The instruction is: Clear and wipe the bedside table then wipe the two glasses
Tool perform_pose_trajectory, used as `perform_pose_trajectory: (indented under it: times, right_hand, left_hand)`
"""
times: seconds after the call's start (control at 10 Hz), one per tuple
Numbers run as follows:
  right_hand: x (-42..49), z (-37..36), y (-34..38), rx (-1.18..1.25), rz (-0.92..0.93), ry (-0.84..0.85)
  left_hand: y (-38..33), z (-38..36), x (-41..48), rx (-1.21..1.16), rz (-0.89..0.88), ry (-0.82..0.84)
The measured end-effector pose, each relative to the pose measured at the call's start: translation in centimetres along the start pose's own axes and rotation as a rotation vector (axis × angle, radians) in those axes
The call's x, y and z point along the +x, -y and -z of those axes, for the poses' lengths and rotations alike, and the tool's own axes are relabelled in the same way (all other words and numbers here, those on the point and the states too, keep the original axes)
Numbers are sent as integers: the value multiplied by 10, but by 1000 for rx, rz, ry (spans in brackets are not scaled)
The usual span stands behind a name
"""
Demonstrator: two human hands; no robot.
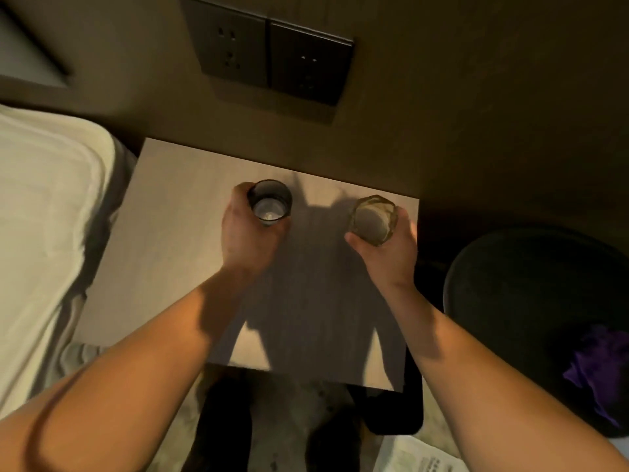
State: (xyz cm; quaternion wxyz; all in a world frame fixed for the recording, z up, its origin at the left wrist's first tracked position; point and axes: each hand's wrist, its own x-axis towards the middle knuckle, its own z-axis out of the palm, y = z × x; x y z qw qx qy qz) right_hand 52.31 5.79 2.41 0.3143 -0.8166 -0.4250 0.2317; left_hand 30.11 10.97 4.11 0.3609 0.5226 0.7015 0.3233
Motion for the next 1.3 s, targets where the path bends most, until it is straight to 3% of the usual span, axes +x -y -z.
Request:
perform_pose_trajectory:
  times: [0.5, 1.0, 1.3]
  right_hand:
    - [21, -124, 58, 15, -222, -61]
    - [32, -141, 54, -22, -191, -133]
    - [30, -135, 57, -29, -237, -56]
  left_hand:
    - [58, 55, 117, 31, 2, 98]
    - [64, 43, 144, 10, -78, 114]
    - [69, 54, 133, -1, 26, 166]
